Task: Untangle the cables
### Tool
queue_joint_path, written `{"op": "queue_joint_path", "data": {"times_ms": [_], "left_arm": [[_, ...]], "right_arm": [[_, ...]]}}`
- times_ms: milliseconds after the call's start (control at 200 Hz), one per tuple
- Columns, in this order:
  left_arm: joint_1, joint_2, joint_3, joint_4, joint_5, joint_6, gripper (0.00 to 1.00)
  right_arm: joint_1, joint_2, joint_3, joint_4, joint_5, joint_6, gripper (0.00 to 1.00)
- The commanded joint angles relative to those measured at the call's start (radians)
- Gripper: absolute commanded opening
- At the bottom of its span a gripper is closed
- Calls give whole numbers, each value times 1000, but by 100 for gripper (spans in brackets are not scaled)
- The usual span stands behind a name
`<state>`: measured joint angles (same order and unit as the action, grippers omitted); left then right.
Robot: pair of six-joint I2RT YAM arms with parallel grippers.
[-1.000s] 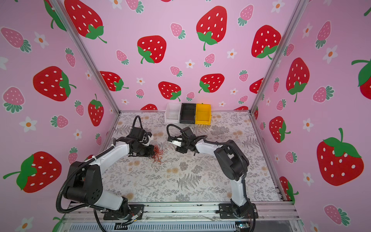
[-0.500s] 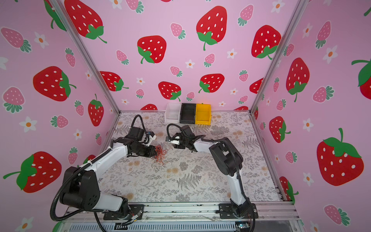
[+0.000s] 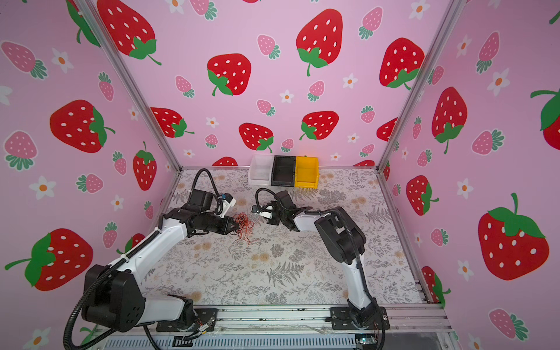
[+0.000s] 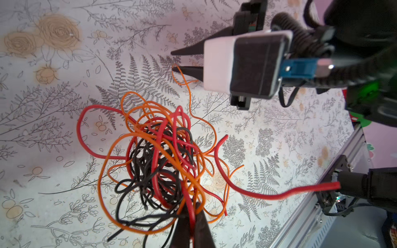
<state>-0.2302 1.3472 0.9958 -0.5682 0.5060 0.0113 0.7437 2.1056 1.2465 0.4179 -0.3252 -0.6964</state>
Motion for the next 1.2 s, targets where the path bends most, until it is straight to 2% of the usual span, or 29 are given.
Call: {"op": "queue_joint_path", "data": {"times_ms": [0,90,190,375,655,965,1191], "left_arm": [[-4,-34,32,31,57,19,0],[-4,-44,26,33,55,20,0],[-4,-49,29,29,46,19,0],[1,-75,15,55,3,-4,0],[14,-35,-5,105,1,-51,0],[35,-2,-30,113,-74,-63,0],[49,-2,-49,112,-98,-65,0]], "right_arm": [[-15,-24,-61,103,-57,56,8],[-24,-54,-105,159,-61,78,0],[-44,-94,-144,196,-40,124,0],[-137,-227,-250,259,11,314,0],[-243,-466,-443,184,141,344,0],[-399,-632,-532,126,295,447,0],[-511,-700,-560,38,379,448,0]]}}
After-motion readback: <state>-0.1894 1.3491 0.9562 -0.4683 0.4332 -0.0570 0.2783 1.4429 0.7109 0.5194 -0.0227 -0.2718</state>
